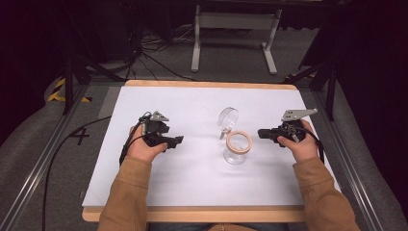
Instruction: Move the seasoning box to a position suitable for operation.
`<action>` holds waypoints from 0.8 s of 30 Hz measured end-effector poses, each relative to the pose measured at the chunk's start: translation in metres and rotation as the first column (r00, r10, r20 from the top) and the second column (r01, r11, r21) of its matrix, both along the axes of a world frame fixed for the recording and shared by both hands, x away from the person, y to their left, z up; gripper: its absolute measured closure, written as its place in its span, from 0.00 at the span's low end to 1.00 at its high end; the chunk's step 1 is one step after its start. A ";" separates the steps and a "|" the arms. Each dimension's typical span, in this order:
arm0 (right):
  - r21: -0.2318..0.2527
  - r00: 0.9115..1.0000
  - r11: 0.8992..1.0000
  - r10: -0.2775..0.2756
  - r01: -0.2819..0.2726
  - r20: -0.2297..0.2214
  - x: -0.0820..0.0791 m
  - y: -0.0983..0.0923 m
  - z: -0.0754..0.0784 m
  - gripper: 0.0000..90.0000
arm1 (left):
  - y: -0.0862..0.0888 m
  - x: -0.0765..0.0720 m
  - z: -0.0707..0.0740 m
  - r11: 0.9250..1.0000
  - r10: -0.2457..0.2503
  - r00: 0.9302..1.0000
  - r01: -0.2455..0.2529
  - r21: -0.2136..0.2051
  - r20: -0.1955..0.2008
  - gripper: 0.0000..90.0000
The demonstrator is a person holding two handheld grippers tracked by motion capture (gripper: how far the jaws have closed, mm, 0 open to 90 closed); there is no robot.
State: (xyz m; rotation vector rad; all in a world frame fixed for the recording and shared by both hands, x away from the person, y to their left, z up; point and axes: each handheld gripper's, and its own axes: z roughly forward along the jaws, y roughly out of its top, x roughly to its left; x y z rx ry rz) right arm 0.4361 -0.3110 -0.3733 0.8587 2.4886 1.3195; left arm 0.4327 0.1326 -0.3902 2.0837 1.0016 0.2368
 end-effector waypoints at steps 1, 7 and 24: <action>-0.002 1.000 1.000 0.002 -0.002 0.003 0.000 -0.001 0.000 0.96 | -0.001 -0.002 0.004 1.000 -0.006 1.000 0.006 -0.005 0.001 0.32; -0.006 1.000 1.000 0.002 -0.002 -0.005 0.000 -0.005 -0.001 0.99 | -0.003 -0.009 0.011 1.000 -0.015 1.000 0.015 -0.019 0.008 0.30; -0.041 0.998 0.998 0.054 -0.056 -0.042 0.006 0.013 -0.021 1.00 | -0.005 -0.018 0.019 0.999 -0.048 0.999 0.048 -0.008 0.025 0.26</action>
